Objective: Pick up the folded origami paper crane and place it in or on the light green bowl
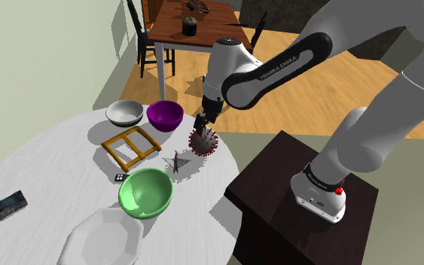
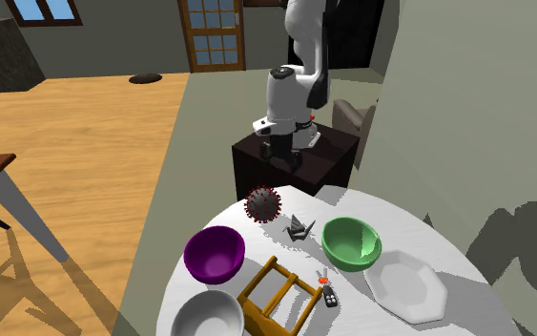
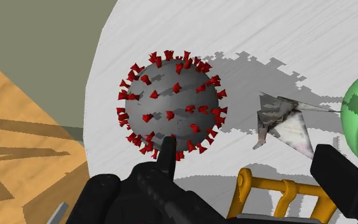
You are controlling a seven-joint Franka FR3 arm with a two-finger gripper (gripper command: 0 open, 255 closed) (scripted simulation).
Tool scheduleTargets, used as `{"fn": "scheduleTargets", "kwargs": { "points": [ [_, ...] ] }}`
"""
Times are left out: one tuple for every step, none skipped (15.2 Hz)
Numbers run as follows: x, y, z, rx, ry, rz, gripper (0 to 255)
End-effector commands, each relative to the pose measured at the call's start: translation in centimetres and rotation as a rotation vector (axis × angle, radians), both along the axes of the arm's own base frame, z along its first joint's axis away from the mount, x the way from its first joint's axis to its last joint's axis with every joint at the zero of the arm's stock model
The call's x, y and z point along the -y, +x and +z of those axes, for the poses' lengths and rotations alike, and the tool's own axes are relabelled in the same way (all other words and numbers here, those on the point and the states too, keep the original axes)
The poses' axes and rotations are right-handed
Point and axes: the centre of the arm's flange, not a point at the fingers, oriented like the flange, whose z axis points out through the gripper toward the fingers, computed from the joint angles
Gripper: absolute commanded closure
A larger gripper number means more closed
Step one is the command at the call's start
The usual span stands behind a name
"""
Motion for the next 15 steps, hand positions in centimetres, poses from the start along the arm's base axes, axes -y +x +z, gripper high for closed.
{"fn": "scheduleTargets", "kwargs": {
  "points": [
    [-1.5, 0.7, -2.4, -0.001, 0.008, 0.008, 0],
    [-2.2, 1.0, -3.4, -0.002, 0.010, 0.012, 0],
    [-3.0, 1.4, -4.4, -0.003, 0.013, 0.016, 0],
    [-3.7, 1.7, -5.4, -0.004, 0.016, 0.019, 0],
    [-4.5, 2.0, -6.4, -0.005, 0.019, 0.023, 0],
    [-5.3, 2.4, -7.4, -0.006, 0.022, 0.027, 0],
    [-6.0, 2.7, -8.4, -0.007, 0.025, 0.031, 0],
    [-6.8, 3.0, -9.4, -0.008, 0.028, 0.035, 0],
    [-7.5, 3.3, -10.4, -0.009, 0.031, 0.039, 0],
    [-8.3, 3.6, -11.4, -0.010, 0.034, 0.043, 0],
    [-9.1, 3.9, -12.4, -0.011, 0.037, 0.047, 0],
    [-9.9, 4.3, -13.4, -0.011, 0.040, 0.051, 0],
    [-10.7, 4.6, -14.4, -0.012, 0.043, 0.054, 0],
    [-10.7, 4.6, -14.5, -0.012, 0.043, 0.055, 0],
    [-10.8, 4.6, -15.0, -0.012, 0.043, 0.055, 0]
  ]
}}
